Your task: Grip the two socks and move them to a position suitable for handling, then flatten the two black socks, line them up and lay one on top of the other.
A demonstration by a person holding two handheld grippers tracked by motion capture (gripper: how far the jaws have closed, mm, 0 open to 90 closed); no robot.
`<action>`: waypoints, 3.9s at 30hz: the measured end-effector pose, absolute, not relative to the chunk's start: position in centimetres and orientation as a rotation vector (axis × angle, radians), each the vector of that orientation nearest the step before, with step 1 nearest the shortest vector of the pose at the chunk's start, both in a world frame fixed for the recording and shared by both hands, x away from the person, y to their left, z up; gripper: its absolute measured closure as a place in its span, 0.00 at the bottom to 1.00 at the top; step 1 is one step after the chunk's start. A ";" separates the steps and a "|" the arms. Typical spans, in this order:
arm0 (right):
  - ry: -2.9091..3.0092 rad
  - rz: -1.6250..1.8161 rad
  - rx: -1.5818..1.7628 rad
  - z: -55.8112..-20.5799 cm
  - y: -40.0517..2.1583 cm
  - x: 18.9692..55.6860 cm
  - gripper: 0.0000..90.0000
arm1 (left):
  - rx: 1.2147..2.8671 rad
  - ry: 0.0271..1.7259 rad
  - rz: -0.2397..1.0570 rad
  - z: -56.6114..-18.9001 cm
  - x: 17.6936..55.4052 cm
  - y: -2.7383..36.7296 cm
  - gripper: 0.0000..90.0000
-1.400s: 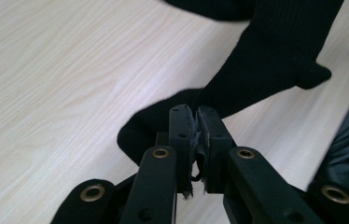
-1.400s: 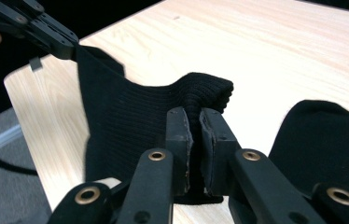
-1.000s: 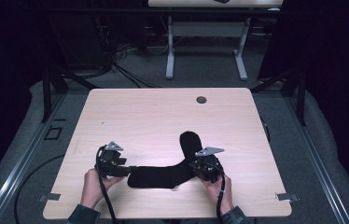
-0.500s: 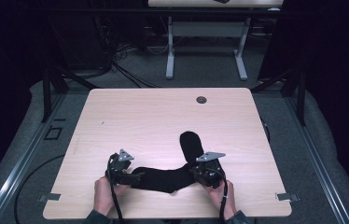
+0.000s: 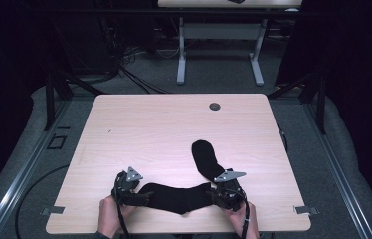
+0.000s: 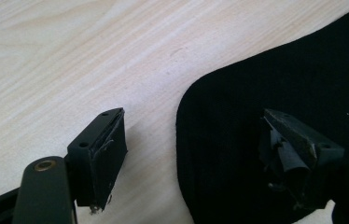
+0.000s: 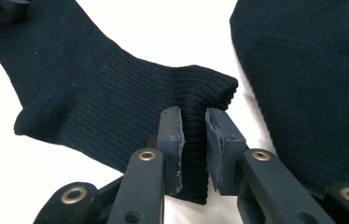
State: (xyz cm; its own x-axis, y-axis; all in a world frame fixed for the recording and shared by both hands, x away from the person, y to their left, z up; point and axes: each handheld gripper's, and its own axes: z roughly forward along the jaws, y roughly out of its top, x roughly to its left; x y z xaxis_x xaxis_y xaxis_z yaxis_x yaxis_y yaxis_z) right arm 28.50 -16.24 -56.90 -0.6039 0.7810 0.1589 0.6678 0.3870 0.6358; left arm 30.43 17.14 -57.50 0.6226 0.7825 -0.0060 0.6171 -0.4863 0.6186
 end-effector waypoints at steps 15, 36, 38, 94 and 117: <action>2.382 1.104 1.386 -55.5 -20.5 28.4 0.38 | 2.073 1.159 0.482 -56.4 29.7 20.2 0.02; 2.469 0.834 1.422 -56.2 -14.5 39.5 0.18 | 2.004 1.363 0.565 -59.3 30.5 25.2 0.00; 2.460 0.829 1.444 -56.5 -14.3 39.6 0.20 | 2.004 1.362 0.565 -59.3 30.5 25.2 0.00; 2.745 1.020 0.658 -53.5 -10.5 38.4 0.41 | 2.008 1.354 0.563 -59.3 30.6 25.2 0.00; 2.586 0.911 1.346 -55.8 -17.3 39.6 0.68 | 2.306 1.074 0.298 -55.5 42.5 12.9 0.38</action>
